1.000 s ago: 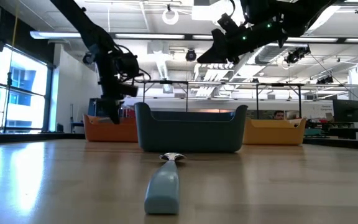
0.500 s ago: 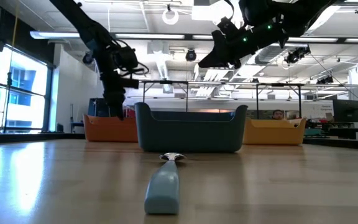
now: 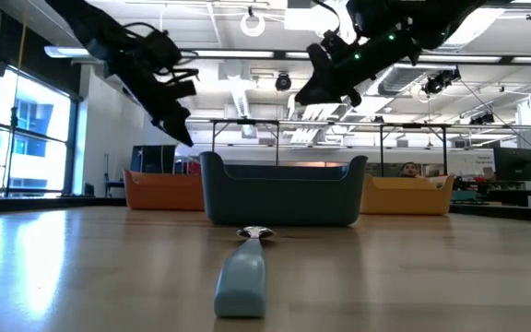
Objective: Sort silverware by color (type)
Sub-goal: Put the orange spoon into the blue bin
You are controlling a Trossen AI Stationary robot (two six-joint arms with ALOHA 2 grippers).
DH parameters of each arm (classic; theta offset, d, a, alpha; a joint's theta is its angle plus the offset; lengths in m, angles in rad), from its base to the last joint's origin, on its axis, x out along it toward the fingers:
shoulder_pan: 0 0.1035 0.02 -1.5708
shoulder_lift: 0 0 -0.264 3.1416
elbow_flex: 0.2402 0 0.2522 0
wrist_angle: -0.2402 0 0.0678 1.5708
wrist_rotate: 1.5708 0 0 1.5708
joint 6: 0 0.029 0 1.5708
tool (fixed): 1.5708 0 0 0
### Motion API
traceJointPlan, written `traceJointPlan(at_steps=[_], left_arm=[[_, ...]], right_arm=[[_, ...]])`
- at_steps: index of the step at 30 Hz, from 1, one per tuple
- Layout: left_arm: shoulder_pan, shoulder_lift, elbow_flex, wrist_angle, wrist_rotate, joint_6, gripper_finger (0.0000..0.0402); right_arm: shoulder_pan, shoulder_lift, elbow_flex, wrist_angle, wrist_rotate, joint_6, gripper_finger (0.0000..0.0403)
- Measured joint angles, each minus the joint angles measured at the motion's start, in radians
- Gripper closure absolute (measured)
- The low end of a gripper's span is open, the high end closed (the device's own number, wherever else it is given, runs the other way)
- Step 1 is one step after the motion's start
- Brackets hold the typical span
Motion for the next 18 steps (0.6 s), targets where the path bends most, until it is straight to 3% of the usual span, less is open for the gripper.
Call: traceJointPlan(at_steps=[9,18], left_arm=[[-0.086,-0.214,-0.309,0.422,0.02,-0.133,0.0378],[-0.107,-0.274,-0.374,0.504,0.072,-0.178,0.038]], right_arm=[[-0.053,0.214,0.263,-0.305,0.002,0.136,0.0315],[-0.093,0.478,0.582,-0.598,-0.019,0.203,0.0315]])
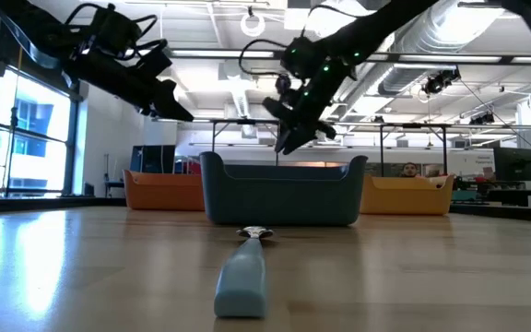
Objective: Sort silverware by color (type)
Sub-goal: Put the orange spoon into the blue bin
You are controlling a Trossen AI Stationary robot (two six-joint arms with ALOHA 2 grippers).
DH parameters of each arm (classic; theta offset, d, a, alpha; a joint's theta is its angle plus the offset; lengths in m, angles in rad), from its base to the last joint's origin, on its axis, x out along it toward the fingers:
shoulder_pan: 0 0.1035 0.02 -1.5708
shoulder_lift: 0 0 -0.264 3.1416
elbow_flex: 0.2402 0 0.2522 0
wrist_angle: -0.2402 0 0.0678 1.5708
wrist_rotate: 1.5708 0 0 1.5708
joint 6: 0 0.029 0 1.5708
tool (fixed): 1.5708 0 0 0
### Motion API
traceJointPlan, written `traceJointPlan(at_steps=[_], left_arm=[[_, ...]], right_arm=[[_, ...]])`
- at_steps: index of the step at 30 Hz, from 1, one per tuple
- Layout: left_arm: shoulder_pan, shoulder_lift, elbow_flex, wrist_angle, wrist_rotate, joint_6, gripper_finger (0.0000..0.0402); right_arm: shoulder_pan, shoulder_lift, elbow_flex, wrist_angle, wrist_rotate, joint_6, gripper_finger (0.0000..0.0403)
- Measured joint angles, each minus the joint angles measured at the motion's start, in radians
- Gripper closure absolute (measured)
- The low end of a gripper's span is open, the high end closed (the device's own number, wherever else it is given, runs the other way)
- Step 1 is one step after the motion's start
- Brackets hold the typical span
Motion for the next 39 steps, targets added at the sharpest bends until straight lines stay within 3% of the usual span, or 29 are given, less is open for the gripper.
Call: traceJointPlan(at_steps=[8,19,39], left_arm=[[0.0,0.0,0.0,0.007,0.039,-0.005,0.038],[0.0,0.001,0.0,0.0,0.04,-0.006,0.038],[0.0,0.001,0.0,0.0,0.037,-0.006,0.038]], right_arm=[[-0.016,0.168,0.189,-0.111,-0.072,0.021,0.0307],[-0.037,0.253,0.218,-0.222,-0.062,0.216,0.0204],[-0.107,0.302,0.218,-0.155,-0.248,0.292,0.0203]])
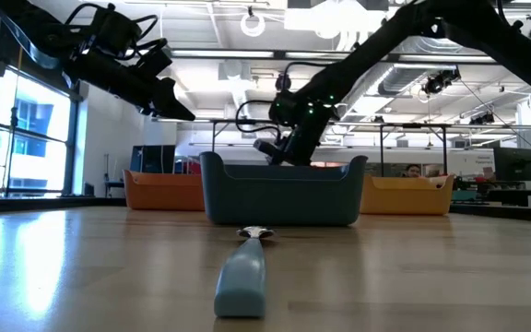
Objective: Sort silverware by color (type)
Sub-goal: Put the orange spoon into the blue bin
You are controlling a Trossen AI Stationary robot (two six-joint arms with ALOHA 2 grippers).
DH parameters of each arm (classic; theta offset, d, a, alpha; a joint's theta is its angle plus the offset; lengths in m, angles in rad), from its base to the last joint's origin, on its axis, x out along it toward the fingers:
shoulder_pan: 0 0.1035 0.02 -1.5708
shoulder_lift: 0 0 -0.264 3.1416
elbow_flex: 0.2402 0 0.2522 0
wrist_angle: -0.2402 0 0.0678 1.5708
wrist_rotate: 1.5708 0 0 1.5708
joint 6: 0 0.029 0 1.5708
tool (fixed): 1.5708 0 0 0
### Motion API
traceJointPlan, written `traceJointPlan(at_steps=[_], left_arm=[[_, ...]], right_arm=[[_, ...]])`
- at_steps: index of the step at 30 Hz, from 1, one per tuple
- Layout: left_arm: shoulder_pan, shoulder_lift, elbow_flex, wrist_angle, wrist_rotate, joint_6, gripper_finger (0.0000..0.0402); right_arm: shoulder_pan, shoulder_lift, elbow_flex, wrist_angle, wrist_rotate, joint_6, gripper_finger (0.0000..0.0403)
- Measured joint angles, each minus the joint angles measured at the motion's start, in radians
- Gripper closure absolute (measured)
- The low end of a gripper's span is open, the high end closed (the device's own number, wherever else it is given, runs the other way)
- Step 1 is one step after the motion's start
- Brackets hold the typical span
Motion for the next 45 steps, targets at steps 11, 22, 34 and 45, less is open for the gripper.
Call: traceJointPlan(at_steps=[11,22,34,45], left_arm=[[0.0,0.0,0.0,0.005,-0.01,0.0,0.038],[0.001,0.0,0.0,-0.019,-0.029,0.018,0.038],[0.001,0.0,0.0,-0.027,-0.029,0.027,0.038],[0.001,0.0,0.0,-0.027,-0.029,0.027,0.038]], right_arm=[[0.013,0.04,0.087,-0.116,0.071,0.001,0.0203],[0.014,0.211,0.386,-0.408,0.089,-0.056,0.0203],[-0.013,0.217,0.413,-0.495,0.086,-0.092,0.0263],[0.014,0.211,0.425,-0.447,0.079,-0.097,0.0228]])
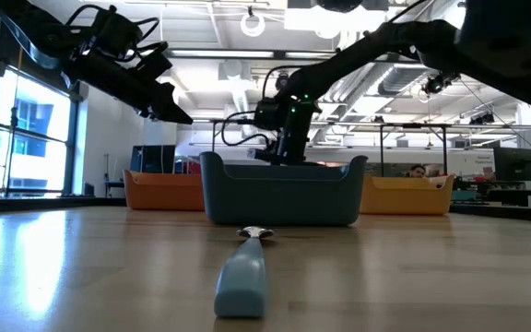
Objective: Sort silverware by color (type)
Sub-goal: Put the orange spoon into the blue bin
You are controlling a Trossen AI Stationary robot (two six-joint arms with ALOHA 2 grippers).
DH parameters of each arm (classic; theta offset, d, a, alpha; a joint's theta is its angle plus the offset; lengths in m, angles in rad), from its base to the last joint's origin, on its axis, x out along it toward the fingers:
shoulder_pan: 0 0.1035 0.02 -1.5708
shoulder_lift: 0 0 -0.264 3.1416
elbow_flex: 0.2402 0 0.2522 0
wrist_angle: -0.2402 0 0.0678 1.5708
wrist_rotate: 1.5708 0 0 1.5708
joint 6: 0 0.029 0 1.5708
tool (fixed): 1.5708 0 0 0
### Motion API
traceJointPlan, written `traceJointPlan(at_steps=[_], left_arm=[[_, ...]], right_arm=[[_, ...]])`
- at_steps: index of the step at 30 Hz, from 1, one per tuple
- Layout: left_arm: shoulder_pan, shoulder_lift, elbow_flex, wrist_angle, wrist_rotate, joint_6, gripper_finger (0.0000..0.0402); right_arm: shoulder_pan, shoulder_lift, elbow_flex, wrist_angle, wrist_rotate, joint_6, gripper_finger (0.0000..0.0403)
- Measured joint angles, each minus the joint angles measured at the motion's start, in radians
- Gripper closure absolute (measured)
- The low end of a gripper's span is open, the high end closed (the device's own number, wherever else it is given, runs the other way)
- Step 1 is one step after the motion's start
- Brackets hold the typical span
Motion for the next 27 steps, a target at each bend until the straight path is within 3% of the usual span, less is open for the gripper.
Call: traceJointPlan(at_steps=[8,12,27], left_arm=[[0.0,0.0,0.0,0.0,0.0,-0.001,0.038],[0.0,0.0,0.0,-0.004,0.0,-0.001,0.038],[0.0,0.0,0.0,-0.011,0.0,0.0,0.0381]], right_arm=[[-0.005,0.039,-0.01,0.04,-0.102,0.019,0.0224],[-0.003,0.041,-0.011,0.037,-0.083,0.002,0.0239],[-0.049,0.041,-0.012,-0.03,-0.077,-0.172,0.0385]])
